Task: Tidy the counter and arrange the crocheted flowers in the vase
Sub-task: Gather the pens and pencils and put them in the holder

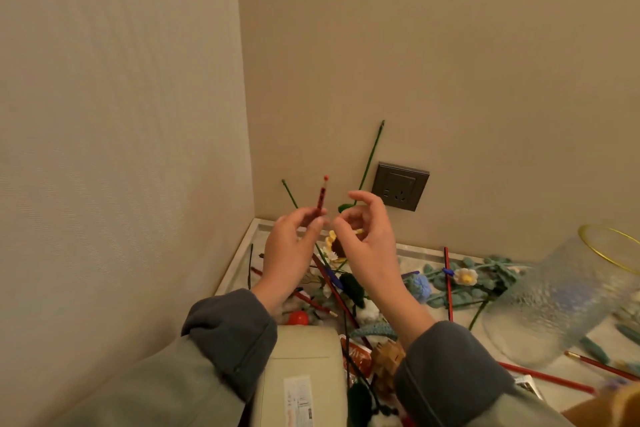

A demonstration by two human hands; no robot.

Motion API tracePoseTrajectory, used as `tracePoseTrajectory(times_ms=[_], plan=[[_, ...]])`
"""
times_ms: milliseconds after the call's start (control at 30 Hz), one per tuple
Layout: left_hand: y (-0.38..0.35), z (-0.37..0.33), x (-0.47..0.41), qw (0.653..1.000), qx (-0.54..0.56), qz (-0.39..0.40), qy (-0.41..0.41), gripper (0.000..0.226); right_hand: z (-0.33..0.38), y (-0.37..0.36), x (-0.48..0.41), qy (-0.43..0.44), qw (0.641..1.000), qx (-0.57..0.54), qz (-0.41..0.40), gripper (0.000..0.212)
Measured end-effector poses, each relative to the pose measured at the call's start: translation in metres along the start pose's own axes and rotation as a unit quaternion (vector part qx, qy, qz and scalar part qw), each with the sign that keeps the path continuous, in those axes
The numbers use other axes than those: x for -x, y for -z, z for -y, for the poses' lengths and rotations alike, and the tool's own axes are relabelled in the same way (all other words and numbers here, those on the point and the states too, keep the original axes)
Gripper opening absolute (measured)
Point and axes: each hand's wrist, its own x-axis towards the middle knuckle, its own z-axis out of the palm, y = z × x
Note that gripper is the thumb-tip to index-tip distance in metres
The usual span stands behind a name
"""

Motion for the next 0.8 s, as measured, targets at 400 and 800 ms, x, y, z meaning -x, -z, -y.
tracePoseTrajectory(times_ms=[400,800], plan=[[0.0,0.008,0.014,0.977,0.1,0.041,0.184,0.025,-0.059,-0.015,0.021,-0.056,0.895,0.42,0.142,0.022],[0.01,-0.01,0.016,0.928,0.209,0.115,0.286,0.026,0.0,-0.003,-0.008,-0.035,0.959,0.28,-0.01,0.025]])
